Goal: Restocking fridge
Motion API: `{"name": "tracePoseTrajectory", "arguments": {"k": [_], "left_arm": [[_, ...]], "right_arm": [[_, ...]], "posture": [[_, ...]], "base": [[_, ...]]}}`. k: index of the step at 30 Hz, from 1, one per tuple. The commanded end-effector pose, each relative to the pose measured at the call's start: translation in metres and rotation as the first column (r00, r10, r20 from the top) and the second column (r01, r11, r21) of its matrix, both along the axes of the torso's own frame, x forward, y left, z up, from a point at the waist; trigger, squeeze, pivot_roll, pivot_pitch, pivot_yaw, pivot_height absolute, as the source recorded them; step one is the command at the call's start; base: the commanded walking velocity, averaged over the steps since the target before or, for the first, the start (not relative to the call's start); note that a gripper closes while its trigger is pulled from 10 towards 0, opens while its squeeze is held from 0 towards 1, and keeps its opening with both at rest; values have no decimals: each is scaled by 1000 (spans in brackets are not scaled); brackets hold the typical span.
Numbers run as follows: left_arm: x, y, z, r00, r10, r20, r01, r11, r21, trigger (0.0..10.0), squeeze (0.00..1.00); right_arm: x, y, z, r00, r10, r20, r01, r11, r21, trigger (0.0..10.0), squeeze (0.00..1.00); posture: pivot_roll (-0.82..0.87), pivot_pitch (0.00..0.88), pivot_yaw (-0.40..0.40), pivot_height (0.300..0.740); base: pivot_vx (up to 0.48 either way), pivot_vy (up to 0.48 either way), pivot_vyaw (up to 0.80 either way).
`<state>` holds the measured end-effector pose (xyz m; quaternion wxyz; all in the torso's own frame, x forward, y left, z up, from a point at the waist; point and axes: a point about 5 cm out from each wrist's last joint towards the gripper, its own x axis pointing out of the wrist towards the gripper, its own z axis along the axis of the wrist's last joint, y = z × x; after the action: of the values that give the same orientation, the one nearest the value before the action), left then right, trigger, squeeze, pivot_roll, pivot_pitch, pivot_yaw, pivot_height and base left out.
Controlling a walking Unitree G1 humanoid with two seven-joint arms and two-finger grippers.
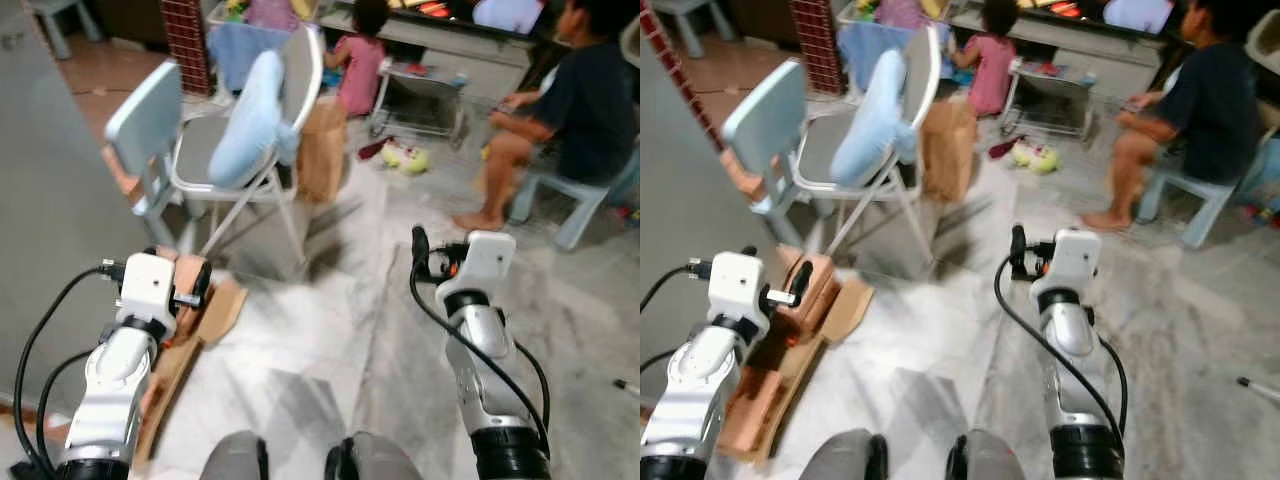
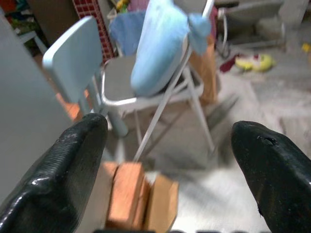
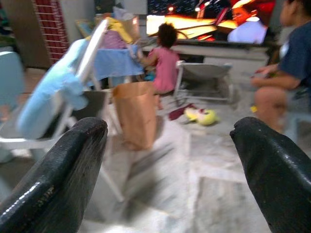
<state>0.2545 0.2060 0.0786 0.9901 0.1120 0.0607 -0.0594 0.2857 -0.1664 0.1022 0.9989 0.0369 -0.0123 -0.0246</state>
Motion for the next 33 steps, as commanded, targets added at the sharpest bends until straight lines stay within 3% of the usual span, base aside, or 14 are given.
{"name": "tracePoseTrajectory", "arguments": {"k": [1, 14, 18, 24, 33], "left_arm": [[-2, -5, 0, 1000, -17, -2, 17, 1000, 10, 10000, 0], [-7, -12, 1, 998, -55, 15, 54, 998, 36, 10000, 0], [-7, -9, 3, 998, -54, 37, 52, 997, 63, 10000, 0], [-6, -7, 6, 995, -87, 52, 85, 996, 41, 10000, 0], [-6, -13, 10, 984, -160, 80, 158, 987, 33, 10000, 0]], "right_arm": [[-4, -9, -7, 999, -29, -30, 29, 1000, -8, 10000, 0], [-1, -10, -11, 998, -25, -60, 23, 999, -31, 10000, 0], [-1, -10, -11, 998, -27, -62, 25, 999, -31, 10000, 0], [-1, -12, -11, 997, -43, -59, 40, 998, -40, 10000, 0], [-2, -17, -10, 997, -51, -55, 49, 998, -44, 10000, 0]], "posture": [[42, 98, -58, 740], [43, 104, -71, 740], [43, 104, -73, 740], [41, 104, -73, 740], [40, 105, -68, 740]], "base": [[-300, 379, 0], [-410, 154, 0], [0, 0, 0], [0, 0, 0], [472, 0, 0]]}}
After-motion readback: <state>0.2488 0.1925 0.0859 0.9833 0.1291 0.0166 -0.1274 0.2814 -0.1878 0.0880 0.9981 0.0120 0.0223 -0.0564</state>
